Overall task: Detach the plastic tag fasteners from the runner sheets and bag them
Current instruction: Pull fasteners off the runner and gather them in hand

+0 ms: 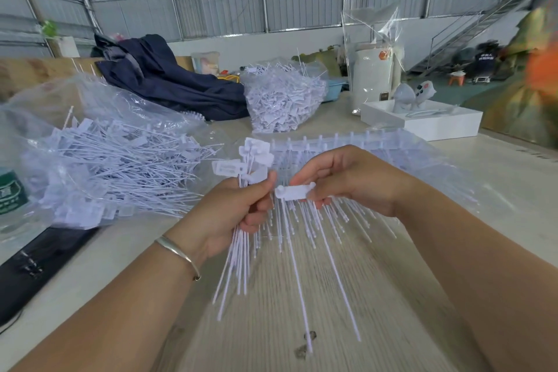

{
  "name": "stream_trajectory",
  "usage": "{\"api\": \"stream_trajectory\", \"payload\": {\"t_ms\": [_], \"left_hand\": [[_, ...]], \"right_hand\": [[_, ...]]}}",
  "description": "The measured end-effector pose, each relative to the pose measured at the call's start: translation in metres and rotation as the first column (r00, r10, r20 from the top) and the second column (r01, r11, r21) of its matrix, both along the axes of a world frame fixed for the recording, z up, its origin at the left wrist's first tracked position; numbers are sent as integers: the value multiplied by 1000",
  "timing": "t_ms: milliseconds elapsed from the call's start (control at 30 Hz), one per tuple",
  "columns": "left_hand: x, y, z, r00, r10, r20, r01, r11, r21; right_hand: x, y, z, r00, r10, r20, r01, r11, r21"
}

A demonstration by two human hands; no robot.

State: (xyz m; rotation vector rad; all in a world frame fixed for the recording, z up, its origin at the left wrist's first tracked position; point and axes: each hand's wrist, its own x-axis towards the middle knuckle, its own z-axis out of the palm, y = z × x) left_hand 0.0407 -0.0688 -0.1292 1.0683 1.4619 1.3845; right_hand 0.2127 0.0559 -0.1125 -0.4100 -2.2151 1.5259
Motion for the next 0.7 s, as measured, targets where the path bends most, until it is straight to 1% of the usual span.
{"api": "stream_trajectory", "payload": {"t_ms": [100,267,500,567,633,700], "left_hand": [[1,0,2,1000,-2,5,2,1000,-19],[2,-1,2,994,-48,-95,45,998,-38],[1,2,-2,995,-13,-94,13,1000,3],[1,1,-2,997,-17,-77,20,999,38],[0,1,-1,999,-24,-45,28,996,80],[1,1,-1,999,-10,-33,14,994,109]], "right_hand": [[0,0,-1,1000,4,9,-4,1000,25],[-1,-1,0,999,-43,-11,44,999,21],[-1,-1,1,997,-73,-36,73,997,-9],[-1,-1,1,997,-50,-65,45,996,-81],[-2,-2,1,995,-5,-95,-16,976,-217],[-3,-3,0,993,35,-112,-73,934,-348]]}}
